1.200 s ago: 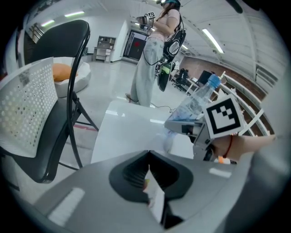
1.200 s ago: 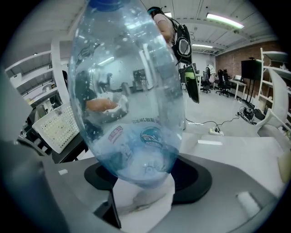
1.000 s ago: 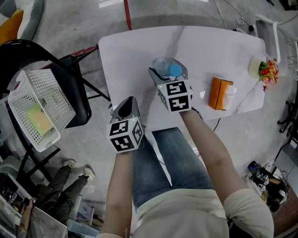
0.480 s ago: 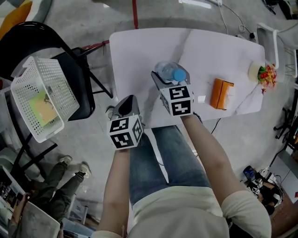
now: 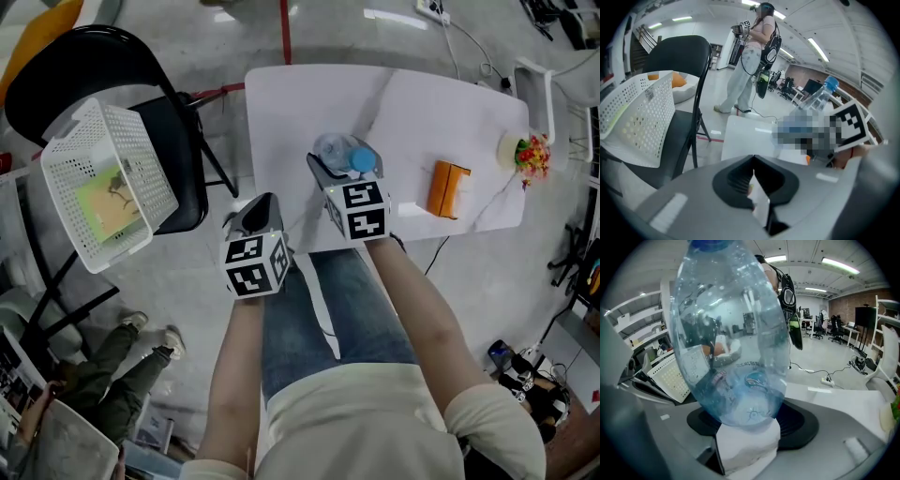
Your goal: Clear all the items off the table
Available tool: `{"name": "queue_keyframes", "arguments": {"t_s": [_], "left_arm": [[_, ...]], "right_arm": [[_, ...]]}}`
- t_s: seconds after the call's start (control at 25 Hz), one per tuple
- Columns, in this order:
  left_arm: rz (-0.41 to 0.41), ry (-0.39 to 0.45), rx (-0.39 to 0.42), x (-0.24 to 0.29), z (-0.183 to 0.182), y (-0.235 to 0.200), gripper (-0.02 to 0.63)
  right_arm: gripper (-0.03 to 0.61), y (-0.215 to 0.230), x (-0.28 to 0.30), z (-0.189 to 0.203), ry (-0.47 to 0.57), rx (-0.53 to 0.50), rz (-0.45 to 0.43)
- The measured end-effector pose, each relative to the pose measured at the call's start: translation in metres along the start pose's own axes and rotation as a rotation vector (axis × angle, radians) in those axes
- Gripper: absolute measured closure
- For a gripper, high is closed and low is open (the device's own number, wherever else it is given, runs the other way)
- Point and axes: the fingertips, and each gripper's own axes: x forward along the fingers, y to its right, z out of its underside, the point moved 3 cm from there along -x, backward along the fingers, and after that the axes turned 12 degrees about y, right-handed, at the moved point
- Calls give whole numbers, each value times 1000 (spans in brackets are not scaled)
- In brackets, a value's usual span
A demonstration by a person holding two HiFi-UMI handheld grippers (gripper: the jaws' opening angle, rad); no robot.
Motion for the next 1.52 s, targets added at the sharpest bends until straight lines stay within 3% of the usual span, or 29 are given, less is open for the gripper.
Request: {"name": "queue_keyframes", "arguments": {"t_s": [0.64,1.52], "left_arm": [[-9,46,-7,-57,-48,-30,604],[-100,153,-100,-145,-91,-104,604]], "right_arm": [[244,-44,-31,-59,10,-36,-5],[244,-172,-43,-131,43,-138,-155]]}}
